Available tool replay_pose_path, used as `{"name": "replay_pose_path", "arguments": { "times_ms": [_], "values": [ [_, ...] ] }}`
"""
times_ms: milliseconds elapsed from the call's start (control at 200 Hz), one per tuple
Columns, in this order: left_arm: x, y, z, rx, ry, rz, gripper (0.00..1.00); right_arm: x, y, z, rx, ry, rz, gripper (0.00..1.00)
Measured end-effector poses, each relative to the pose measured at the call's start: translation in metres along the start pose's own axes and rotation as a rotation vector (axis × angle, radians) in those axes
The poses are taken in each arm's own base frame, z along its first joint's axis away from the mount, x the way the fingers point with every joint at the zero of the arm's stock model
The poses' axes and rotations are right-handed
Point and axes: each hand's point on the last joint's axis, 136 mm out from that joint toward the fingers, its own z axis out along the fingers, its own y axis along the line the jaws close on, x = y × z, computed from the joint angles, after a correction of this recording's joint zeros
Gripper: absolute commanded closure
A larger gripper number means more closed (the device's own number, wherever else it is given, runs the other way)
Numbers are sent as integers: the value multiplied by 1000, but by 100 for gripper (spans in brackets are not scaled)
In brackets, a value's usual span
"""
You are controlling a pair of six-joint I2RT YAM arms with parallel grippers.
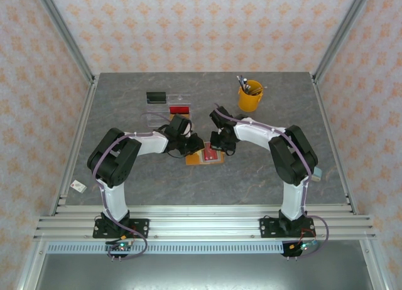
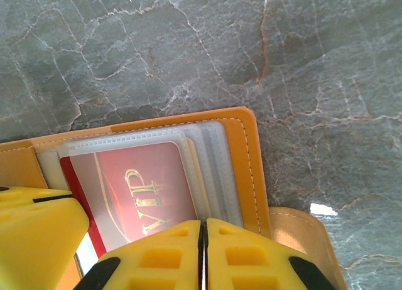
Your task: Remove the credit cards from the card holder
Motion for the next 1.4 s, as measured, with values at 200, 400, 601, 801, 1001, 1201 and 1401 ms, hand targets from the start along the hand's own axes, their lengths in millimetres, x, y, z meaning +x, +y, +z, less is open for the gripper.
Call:
{"name": "replay_pose_path", "arguments": {
  "times_ms": [200,400,601,801,1001,1201,1401],
  "values": [
    [1,1,3,12,15,-4,84,1,1,0,-10,7,3,92],
    [0,0,4,38,38,-14,84,1,0,0,-17,16,8,92],
    [-1,-1,4,57,45,-17,84,1,0,1,-19,18,10,92],
    [-1,-2,4,59,46,-16,89,1,0,1,-25,25,14,92],
    [-2,1,3,51,44,-3,95,0,-1,1,-20,22,15,92],
    [-3,2,3,42,41,22,97,0,-2,1,-15,18,15,92],
    [-4,2,-2,26,28,31,97,-1,-2,1,-15,18,15,92]
  ]
}}
